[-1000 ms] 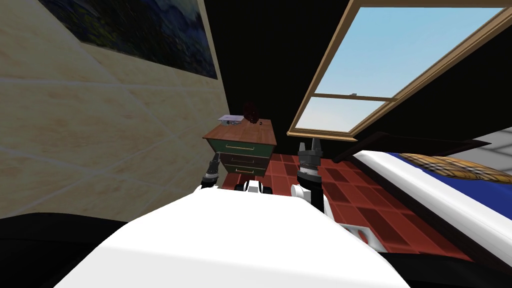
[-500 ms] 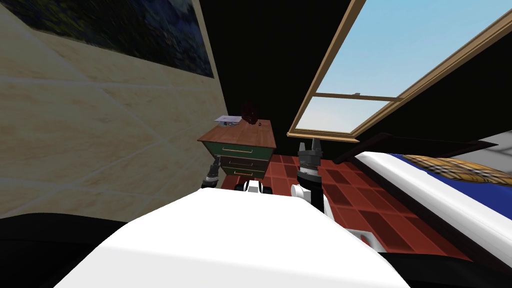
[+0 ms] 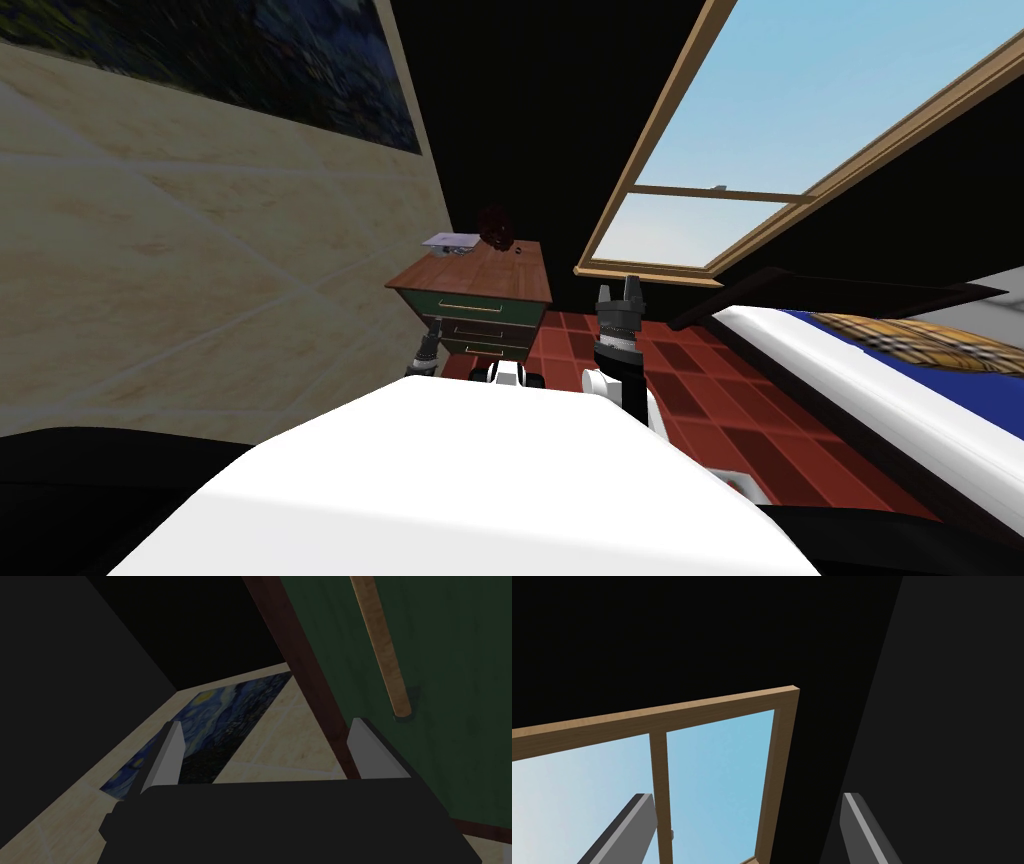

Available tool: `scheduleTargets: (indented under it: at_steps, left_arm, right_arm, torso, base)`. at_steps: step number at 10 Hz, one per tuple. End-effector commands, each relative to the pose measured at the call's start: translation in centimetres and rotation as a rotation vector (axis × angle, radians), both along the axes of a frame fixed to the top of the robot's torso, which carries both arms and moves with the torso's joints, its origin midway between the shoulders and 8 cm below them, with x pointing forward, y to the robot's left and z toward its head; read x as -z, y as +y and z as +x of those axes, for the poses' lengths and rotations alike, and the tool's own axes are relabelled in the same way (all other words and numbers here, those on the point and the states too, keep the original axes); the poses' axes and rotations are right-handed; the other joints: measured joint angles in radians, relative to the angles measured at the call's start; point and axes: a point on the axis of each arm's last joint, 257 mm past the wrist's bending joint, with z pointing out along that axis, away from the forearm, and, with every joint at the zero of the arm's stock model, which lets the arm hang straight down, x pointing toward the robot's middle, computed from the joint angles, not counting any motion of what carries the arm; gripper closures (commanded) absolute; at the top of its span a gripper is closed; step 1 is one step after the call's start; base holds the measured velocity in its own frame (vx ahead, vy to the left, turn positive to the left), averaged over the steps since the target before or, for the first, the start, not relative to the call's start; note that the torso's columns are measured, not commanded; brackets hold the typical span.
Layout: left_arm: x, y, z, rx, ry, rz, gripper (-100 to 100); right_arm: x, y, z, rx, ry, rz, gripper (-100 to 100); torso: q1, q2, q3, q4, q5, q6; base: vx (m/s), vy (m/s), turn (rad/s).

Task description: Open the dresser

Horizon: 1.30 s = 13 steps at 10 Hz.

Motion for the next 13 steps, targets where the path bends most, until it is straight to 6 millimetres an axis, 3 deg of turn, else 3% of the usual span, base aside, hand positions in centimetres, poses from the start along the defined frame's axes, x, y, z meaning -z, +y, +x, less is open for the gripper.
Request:
scheduleTargets:
  at_steps: [1,8,13]
  left_arm:
    - [1.3,-0.1,-0.8,0.0,-0.001,0.0,-100]
    - [4.7,-0.7,-2.5,-0.013,0.037,-0.03,-100]
    - [6.8,-2.7,-3.7,-0.03,0.055,-0.097,-100]
  right_arm:
    - [0.0,0.0,0.0,0.0,0.0,0.0,0]
    - [0.0,0.0,0.0,0.0,0.0,0.0,0]
    - [0.0,0.0,0.0,0.0,0.0,0.0,0]
  torso:
    - [0.0,-0.001,0.0,0.0,0.0,0.0]
    - [0.0,0.0,0.0,0.0,0.0,0.0]
    - [0.0,-0.002,-0.001,0.0,0.0,0.0]
  base:
    - [0.099,-0.028,-0.008]
    - [0.079,-0.017,-0.004]
    - [0.059,-0.014,-0.004]
